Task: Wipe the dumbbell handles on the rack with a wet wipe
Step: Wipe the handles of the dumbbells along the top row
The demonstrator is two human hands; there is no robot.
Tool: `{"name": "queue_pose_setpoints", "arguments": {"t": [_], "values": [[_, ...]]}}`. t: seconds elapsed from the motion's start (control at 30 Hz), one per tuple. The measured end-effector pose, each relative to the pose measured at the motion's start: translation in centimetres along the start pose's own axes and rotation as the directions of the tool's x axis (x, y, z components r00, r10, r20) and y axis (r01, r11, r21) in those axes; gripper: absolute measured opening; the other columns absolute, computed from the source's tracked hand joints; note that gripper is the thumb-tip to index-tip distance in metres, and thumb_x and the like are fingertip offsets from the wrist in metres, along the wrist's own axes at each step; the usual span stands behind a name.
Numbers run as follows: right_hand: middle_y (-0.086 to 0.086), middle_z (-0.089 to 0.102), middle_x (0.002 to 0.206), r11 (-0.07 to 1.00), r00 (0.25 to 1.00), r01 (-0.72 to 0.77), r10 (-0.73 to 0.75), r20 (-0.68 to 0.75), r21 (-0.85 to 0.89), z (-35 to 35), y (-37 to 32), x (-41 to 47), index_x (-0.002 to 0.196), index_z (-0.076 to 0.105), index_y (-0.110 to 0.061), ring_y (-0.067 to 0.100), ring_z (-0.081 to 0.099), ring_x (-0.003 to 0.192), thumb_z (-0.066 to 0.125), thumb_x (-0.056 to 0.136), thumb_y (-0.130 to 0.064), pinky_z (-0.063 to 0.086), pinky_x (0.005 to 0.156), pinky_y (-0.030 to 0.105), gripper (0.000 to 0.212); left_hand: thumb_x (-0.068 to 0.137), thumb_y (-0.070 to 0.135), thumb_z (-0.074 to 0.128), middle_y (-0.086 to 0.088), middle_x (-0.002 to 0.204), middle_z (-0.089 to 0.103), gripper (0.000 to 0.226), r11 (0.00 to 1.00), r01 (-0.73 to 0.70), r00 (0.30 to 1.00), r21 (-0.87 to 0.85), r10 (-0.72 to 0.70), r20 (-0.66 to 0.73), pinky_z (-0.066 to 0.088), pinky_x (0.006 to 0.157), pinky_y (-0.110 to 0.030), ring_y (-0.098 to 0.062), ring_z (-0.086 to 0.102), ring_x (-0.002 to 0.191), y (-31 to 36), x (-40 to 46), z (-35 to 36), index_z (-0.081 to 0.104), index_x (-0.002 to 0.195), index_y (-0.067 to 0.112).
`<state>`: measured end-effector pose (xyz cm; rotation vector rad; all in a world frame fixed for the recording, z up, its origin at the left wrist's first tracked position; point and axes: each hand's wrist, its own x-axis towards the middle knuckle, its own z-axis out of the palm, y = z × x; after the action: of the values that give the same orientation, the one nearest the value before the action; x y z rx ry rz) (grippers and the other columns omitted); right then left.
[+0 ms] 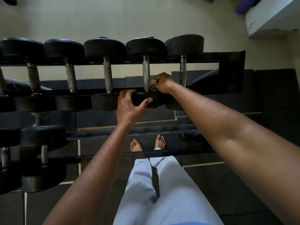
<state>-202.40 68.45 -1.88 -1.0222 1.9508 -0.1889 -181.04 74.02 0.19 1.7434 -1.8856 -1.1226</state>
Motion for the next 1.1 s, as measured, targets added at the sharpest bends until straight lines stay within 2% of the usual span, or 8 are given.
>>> {"name": "queue_pose_setpoints", "arguments": {"t": [0.17,0.27,0.5,0.57,0.7,0.87,0.97,1.1], "values": [[-0.004,0.071,0.097,0.987,0.987,0.148,-0.143,-0.075,0.067,-0.5,0.5,-2.9,0.101,0.071,-0.02,0.009,0.066,0.09,0.081,0.093,-0.034,0.054,0.081,0.027,0.019,0.08,0.075,0.078,0.005,0.138,0.048,0.081,1.0,-0.002,1.0,0.001,0.002,0.0,0.054,0.103,-0.03,-0.014,0.053,0.127,0.1,0.0,0.1,0.06,0.141,0.025],[-0.012,0.071,0.095,0.961,0.954,0.262,-0.244,-0.172,0.09,0.0,0.3,-3.3,0.093,0.07,-0.029,0.002,0.065,0.088,0.084,0.09,-0.029,0.054,0.08,0.025,0.015,0.08,0.075,0.078,0.005,0.138,0.048,0.08,1.0,0.001,1.0,-0.002,-0.001,-0.001,0.054,0.102,-0.028,-0.014,0.053,0.127,0.2,-0.1,0.1,0.059,0.141,0.026],[-0.01,0.07,0.103,0.872,0.915,0.355,-0.398,-0.067,-0.336,-1.1,-0.6,-3.3,0.098,0.075,-0.032,0.015,0.067,0.096,0.079,0.094,-0.032,0.056,0.082,0.034,0.005,0.079,0.079,0.076,0.007,0.138,0.049,0.083,1.0,0.009,1.0,-0.014,-0.009,-0.003,0.055,0.101,-0.029,-0.013,0.054,0.127,0.0,-0.2,0.1,0.06,0.142,0.027],[-0.01,0.072,0.101,0.896,0.908,0.349,-0.396,-0.135,-0.276,-1.4,-1.3,-2.7,0.098,0.075,-0.033,0.012,0.067,0.091,0.08,0.093,-0.037,0.057,0.08,0.032,0.008,0.079,0.079,0.076,0.008,0.138,0.049,0.083,1.0,0.003,1.0,-0.02,-0.003,-0.008,0.055,0.102,-0.03,-0.013,0.053,0.127,0.0,-0.3,0.2,0.06,0.142,0.027],[-0.002,0.079,0.099,0.944,0.843,0.328,-0.302,-0.445,-0.02,-2.0,-3.9,-0.6,0.104,0.082,-0.02,0.012,0.072,0.09,0.081,0.093,-0.038,0.059,0.084,0.029,0.021,0.08,0.079,0.076,0.01,0.138,0.047,0.081,1.0,-0.005,1.0,-0.024,0.005,-0.017,0.054,0.103,-0.031,-0.01,0.051,0.128,-0.2,-0.4,0.3,0.059,0.141,0.029],[0.001,0.08,0.092,0.955,0.755,0.293,-0.204,-0.624,0.041,-0.1,-4.2,-0.6,0.099,0.082,-0.017,0.015,0.072,0.082,0.074,0.099,-0.034,0.055,0.076,0.027,0.019,0.08,0.077,0.077,0.01,0.142,0.046,0.082,1.0,0.009,1.0,-0.022,-0.009,-0.018,0.05,0.101,-0.027,-0.009,0.048,0.13,0.0,-0.5,0.3,0.058,0.144,0.029],[0.001,0.08,0.093,0.948,0.755,0.29,-0.144,-0.64,0.129,0.5,-4.1,-0.8,0.101,0.081,-0.016,0.017,0.074,0.086,0.072,0.1,-0.03,0.06,0.078,0.03,0.016,0.08,0.077,0.077,0.01,0.143,0.045,0.082,1.0,0.011,1.0,-0.021,-0.011,-0.019,0.049,0.099,-0.025,-0.008,0.048,0.13,0.1,-0.5,0.4,0.057,0.144,0.029],[0.007,0.077,0.105,0.966,0.829,0.235,-0.144,-0.541,0.103,0.9,-4.4,-0.9,0.113,0.079,-0.012,0.022,0.073,0.094,0.064,0.103,-0.025,0.058,0.075,0.028,0.022,0.081,0.076,0.077,0.009,0.144,0.045,0.082,1.0,0.015,1.0,-0.027,-0.015,-0.015,0.049,0.099,-0.024,-0.009,0.047,0.13,0.1,-0.5,0.4,0.057,0.144,0.028]]}}
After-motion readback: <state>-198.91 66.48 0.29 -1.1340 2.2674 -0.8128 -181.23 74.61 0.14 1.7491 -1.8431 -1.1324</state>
